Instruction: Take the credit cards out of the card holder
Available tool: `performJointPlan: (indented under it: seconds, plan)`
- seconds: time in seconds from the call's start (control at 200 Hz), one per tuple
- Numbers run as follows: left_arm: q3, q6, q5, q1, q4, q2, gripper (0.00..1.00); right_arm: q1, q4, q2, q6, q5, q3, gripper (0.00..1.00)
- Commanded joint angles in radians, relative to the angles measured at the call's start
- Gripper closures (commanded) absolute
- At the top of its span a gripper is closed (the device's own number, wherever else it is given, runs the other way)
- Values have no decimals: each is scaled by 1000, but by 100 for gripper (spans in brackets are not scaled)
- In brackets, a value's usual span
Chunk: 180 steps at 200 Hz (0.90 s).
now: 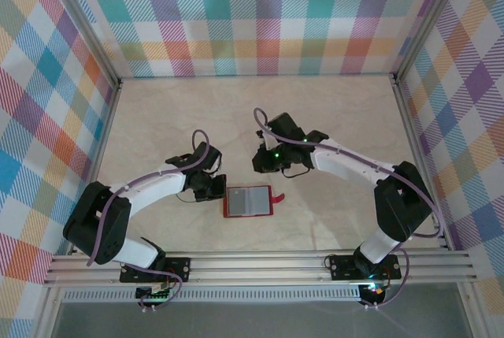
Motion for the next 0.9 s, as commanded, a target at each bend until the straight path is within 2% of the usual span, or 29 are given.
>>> performJointPlan:
  seconds: [0.0,0.365,0.895]
  plan:
    - [-24,-4,36,14,25,-1,98,20,99,33,160,-138,-35,90]
    - [-54,-2,84,29,66,47,99,71,177,139,252,-179,-68,88]
    - [-75,11,92,39,66,72,99,142,180,315,283,-215,30,85]
